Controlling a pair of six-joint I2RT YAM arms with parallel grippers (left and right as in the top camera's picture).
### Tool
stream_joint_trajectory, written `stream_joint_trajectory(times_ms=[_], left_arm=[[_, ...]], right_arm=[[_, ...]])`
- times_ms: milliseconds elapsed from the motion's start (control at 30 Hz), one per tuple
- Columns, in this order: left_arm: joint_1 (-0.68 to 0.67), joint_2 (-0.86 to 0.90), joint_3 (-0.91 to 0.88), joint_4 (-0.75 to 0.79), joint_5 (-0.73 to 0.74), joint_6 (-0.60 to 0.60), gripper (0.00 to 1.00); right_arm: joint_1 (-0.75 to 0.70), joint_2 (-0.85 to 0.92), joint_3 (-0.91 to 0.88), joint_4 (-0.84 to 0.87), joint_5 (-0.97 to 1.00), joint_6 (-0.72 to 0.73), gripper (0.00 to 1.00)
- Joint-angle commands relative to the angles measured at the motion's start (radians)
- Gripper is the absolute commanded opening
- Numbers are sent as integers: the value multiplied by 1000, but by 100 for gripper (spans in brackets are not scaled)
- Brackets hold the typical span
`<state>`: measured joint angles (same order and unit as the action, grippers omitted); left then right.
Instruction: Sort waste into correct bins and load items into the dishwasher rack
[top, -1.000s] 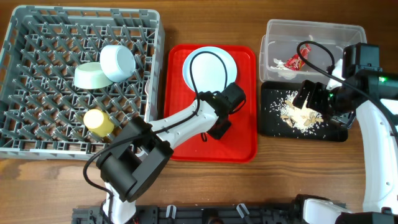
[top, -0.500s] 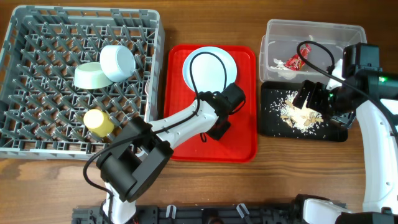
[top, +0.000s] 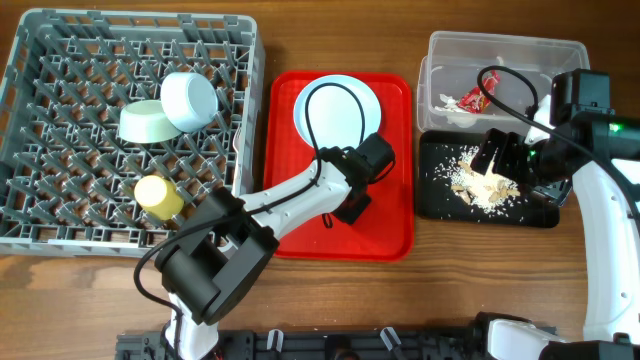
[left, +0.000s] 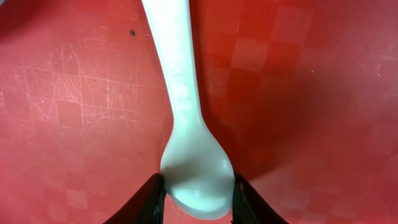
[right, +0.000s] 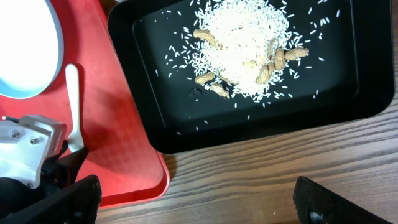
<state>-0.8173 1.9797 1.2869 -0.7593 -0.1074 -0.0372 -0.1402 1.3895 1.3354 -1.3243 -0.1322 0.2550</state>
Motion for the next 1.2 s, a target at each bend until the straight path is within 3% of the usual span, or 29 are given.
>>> stream_joint_trajectory(times_ms=[0,933,1067,1167], left_arm=[[0,47,-11,0,-18,-5,31],[1,-109,-11,-24,-18,-5,33],[1,-116,-11,-19,-18,-5,35],[1,-116,-11,-11,-14,-5,44]], right_arm=[[-3,-17,4,-2,14,-19,100],[-3,-17,4,-5,14,-18,100],[-3,-17,4,-5,14,-17,100],[-3,-17,4,-5,14,-17,100]])
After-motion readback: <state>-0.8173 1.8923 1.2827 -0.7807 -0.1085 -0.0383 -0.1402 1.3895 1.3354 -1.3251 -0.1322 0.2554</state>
